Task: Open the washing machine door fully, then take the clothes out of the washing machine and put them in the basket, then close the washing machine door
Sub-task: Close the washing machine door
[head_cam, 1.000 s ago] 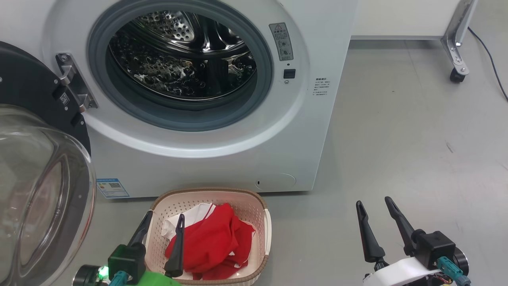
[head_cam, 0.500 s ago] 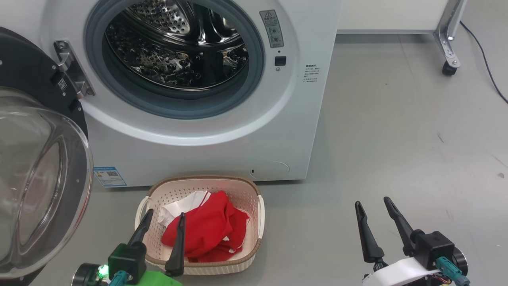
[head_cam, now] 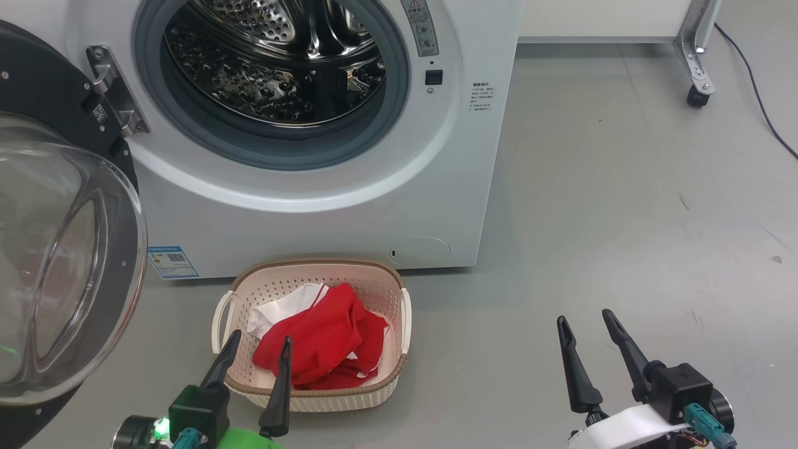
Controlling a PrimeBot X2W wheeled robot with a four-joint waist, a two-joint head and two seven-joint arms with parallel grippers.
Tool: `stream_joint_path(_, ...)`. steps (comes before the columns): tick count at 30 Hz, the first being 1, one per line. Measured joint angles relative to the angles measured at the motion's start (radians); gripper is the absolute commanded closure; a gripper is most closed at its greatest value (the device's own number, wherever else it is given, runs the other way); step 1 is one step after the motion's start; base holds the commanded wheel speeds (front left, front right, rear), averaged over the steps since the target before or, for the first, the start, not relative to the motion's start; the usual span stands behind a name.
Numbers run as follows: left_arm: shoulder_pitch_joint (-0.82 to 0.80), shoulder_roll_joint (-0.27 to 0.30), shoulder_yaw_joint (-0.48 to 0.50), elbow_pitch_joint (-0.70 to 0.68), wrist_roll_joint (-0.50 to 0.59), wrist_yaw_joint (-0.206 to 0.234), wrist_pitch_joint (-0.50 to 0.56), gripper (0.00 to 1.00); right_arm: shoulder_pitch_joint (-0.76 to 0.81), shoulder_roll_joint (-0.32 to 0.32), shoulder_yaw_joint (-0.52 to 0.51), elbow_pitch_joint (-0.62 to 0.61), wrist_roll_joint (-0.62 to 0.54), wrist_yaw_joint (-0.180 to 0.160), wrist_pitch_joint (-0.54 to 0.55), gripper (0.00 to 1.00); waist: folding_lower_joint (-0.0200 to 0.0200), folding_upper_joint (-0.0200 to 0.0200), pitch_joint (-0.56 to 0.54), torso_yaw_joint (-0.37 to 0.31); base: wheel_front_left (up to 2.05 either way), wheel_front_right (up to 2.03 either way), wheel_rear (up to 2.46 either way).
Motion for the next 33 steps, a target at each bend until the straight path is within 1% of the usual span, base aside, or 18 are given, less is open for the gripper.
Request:
stream_joint_path(23,0.001,0.004,-0.001,-0.024,0.001,0.001,0.008,0.00,0.000,0.000,0.000,-0.002,0.000,-0.001,0.000,0.00,0.0000,0.0000,0.005,0.003,-0.04,0.04,0.00)
stream_joint_path(26,0.000,0.004,-0.003,-0.025,0.002,0.001,0.008,0.00,0.000,0.000,-0.002,-0.006,0.000,-0.002,0.000,0.00,0.0000,0.0000,0.006,0.008,0.00,0.00,0.00)
stream_joint_path(28,0.000,0.004,-0.010,-0.027,0.007,0.001,0.012,0.00,0.000,0.000,-0.008,-0.013,0.000,-0.009,0.000,0.00,0.0000,0.0000,0.007,0.014,0.00,0.00,0.00)
stream_joint_path(33,-0.001,0.012,0.000,-0.037,0.023,0.006,0.011,0.00,0.000,0.000,-0.012,-0.027,0.000,-0.009,0.000,0.00,0.0000,0.0000,0.020,0.034,0.00,0.00,0.00)
